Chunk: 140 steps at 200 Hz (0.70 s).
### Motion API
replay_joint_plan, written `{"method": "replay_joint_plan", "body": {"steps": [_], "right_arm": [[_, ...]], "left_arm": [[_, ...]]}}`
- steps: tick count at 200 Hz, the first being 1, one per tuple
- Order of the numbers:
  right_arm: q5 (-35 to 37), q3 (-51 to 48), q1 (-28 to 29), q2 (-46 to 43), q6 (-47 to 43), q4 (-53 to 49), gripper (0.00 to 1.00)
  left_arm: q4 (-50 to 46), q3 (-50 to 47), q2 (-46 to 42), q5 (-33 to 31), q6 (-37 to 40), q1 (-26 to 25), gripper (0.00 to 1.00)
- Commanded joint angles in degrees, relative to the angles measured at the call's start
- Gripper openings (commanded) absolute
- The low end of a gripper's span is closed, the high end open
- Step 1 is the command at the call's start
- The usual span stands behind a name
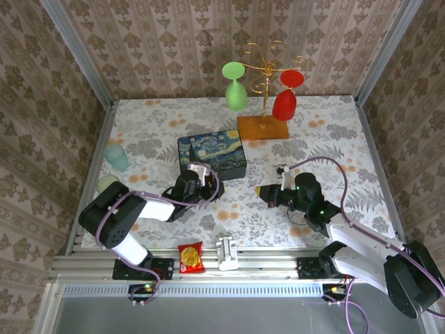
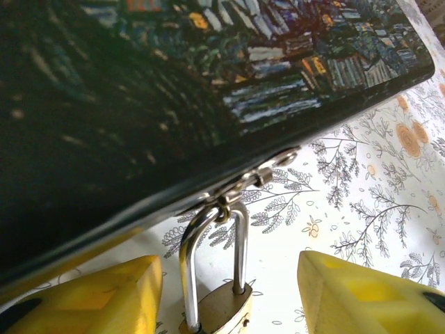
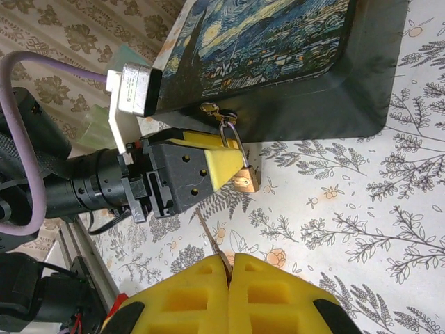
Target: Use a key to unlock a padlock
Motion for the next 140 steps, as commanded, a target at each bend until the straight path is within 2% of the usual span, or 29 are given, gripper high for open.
{"method": "replay_joint_plan", "body": {"steps": [1,38,78,140], "right_arm": [[0.9,-0.2,0.3,0.9,-1.3,-0.4,0.0],[0.9,0.0,0.3,1.2,-1.2,-0.2,0.0],[1.0,-0.3,0.4,1.0,-1.1,-0.4,0.0],[1.7,-0.3,0.5,1.3,-0.9,-0.6,0.0]], "left_arm": [[0.4,0.2,1.2,1.4,-0.1,-0.5,0.52],[-6.0,1.4,1.4,-1.9,1.7,-2.5,0.5],[-4.7,0.9,2.0,-1.9,1.2,-2.7,0.39],[-1.2,-0.3,1.8,-2.0,-1.8,-2.8,0.31]]}}
